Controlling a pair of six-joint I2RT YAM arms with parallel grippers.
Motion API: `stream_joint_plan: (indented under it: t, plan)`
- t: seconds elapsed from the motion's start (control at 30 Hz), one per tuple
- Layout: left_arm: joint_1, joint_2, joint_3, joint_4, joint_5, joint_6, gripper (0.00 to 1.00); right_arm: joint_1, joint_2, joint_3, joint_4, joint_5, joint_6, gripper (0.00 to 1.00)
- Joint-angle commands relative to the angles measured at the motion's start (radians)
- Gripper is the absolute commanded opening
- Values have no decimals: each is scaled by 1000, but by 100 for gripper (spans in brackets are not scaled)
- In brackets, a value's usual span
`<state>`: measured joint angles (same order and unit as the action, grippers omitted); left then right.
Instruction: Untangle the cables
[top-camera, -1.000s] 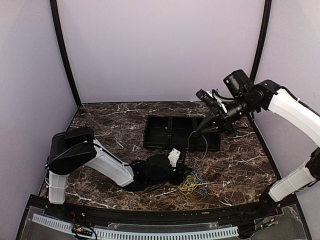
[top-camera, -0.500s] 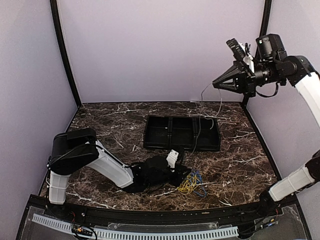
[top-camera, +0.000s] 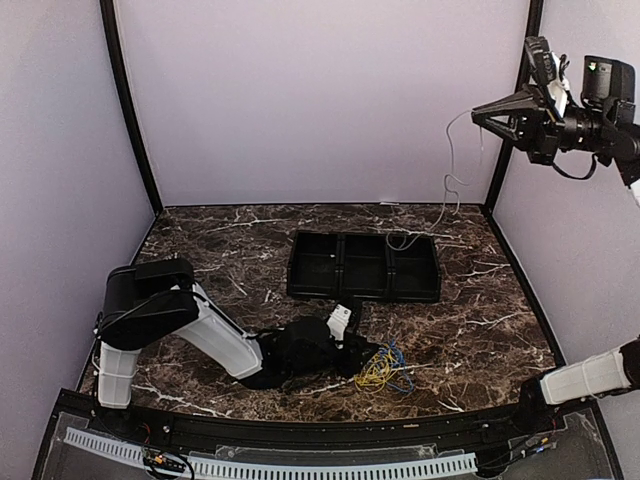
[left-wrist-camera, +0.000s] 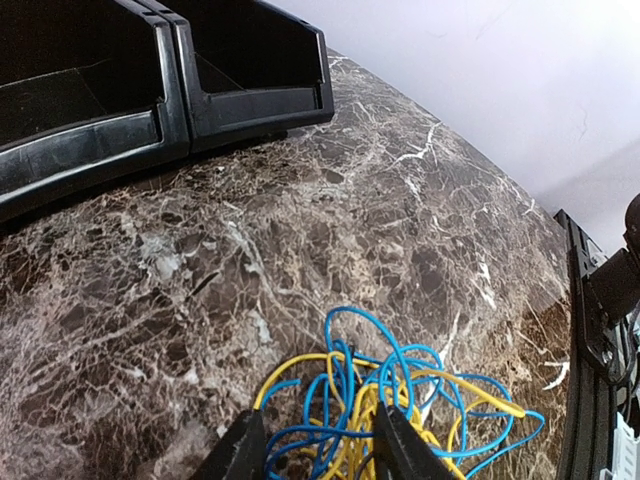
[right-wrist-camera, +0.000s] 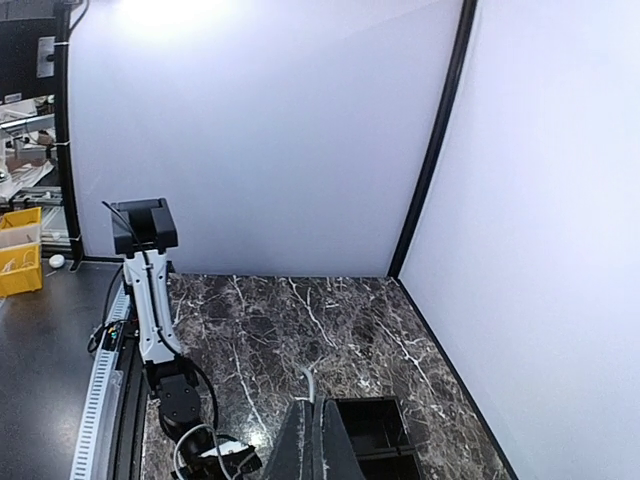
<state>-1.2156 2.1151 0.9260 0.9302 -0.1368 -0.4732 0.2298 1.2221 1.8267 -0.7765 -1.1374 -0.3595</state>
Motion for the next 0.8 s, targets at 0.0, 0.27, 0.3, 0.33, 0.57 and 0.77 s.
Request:
stream_joint_plan:
  t: [0.0,0.27,0.3,0.33,0.57,0.77]
  plan:
    - [-5,-83,-42,21,30,-17,43,-24,3,-92,163,104,75,0]
    - [-7,-247,-117,70,126,39,72,-41,6,-236,214,192,73,0]
    - [-7,-260,-118,58,122,45,72,-42,8,-254,221,206,72,0]
    - [-7,-284,-122,32,110,57,73,-43,11,-269,229,219,71,0]
    - [-7,-395,-162,-78,29,89,70,-71,53,-317,245,286,49,0]
    - [-7,-494,-227,-103,6,68,69,-104,80,-373,273,303,31,0]
